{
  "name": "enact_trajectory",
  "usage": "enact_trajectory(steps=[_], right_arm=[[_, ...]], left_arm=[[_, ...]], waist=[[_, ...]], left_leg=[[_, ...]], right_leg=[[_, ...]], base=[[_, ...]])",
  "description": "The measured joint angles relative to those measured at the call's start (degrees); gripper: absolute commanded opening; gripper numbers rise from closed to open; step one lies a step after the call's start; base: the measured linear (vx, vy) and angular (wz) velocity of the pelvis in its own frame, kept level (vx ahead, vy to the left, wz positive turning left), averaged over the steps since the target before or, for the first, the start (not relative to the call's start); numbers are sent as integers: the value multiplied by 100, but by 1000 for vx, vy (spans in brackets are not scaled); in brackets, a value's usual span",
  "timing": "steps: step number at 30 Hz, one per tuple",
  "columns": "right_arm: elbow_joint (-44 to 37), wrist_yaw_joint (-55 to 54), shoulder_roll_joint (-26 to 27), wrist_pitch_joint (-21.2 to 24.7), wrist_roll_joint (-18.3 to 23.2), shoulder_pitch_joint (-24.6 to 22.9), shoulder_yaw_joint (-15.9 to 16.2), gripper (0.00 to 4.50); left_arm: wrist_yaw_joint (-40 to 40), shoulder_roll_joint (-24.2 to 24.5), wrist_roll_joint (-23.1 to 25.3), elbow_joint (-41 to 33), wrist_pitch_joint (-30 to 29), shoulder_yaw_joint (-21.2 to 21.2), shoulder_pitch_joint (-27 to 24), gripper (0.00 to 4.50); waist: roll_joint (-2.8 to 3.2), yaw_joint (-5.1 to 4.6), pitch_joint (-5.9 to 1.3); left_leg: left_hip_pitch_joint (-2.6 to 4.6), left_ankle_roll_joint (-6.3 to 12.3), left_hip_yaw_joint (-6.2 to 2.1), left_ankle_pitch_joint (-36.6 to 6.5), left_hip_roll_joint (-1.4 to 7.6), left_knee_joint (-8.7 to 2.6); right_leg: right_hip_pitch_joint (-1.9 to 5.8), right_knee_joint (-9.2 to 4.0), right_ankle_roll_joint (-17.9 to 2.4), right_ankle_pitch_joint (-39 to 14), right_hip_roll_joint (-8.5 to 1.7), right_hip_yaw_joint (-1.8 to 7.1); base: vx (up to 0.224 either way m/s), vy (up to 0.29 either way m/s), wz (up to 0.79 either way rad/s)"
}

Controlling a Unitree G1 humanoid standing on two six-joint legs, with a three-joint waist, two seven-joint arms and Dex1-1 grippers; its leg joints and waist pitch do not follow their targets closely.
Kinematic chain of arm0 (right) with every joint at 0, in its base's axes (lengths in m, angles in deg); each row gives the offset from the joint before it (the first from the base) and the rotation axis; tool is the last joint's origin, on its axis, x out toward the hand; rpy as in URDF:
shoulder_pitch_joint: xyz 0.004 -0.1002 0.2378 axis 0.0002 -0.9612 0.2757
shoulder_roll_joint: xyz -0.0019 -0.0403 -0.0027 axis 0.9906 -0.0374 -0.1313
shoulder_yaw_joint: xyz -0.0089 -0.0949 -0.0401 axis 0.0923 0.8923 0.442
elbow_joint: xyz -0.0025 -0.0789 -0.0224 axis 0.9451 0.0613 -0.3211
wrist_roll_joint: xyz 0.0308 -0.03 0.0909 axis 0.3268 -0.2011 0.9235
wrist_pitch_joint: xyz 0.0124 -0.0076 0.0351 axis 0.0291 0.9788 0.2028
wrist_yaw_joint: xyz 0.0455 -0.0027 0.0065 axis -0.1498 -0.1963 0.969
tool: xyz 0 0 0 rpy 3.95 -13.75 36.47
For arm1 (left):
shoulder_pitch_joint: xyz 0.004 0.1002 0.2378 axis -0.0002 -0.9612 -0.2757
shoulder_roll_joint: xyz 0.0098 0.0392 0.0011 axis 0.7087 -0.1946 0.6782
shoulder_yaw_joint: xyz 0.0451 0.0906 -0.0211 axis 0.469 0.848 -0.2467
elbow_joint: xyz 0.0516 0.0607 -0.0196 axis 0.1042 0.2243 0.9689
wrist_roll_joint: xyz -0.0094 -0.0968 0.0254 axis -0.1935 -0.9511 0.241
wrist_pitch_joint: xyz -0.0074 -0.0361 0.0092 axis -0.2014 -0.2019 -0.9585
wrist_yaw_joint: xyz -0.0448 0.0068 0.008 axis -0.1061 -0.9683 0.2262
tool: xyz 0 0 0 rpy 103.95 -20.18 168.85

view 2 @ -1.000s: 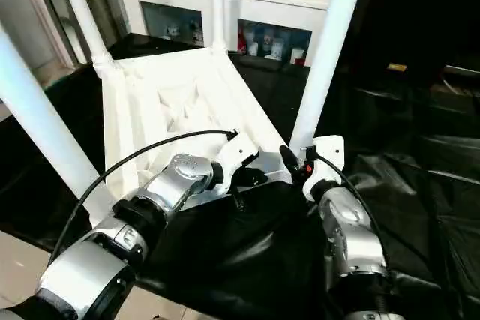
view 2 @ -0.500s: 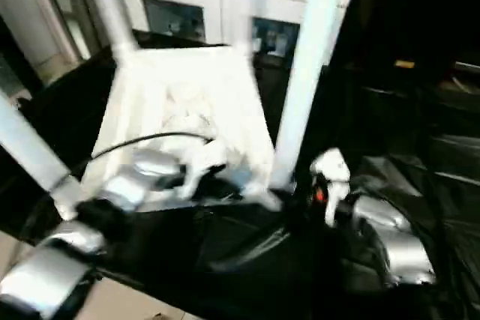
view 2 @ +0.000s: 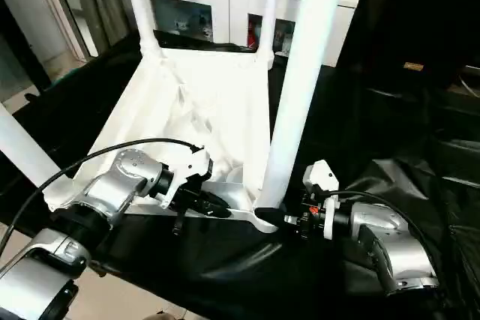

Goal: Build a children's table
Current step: Rotate leg to tighten

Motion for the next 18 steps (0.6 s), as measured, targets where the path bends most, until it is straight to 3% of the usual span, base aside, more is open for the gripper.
enact_trajectory(steps=[7,14,18], right_arm=[[29,-126,89,-35,-15,1,-19,247],[469,-2402,1050,-221,-360,225,-710,229],[528,-3418,1485,-260,-492,353,-890,218]], left_arm=[[-53,-2,9,-4,-40,-21,0,0],[-2196,-828,266,887,-100,-347,458,0],[-3036,-1201,274,1190,-260,-453,659,0]], waist=[[0,-3,0],[-22,-164,10],[-25,-266,11]], left_leg=[[4,0,0,0,0,3],[32,-7,-2,-1,-1,44],[36,-8,-4,-1,-1,43]], right_leg=[[2,5,0,0,0,0],[25,25,6,-2,-2,11],[21,22,4,3,-2,10]], base=[[0,0,0],[0,0,0],[0,0,0]])
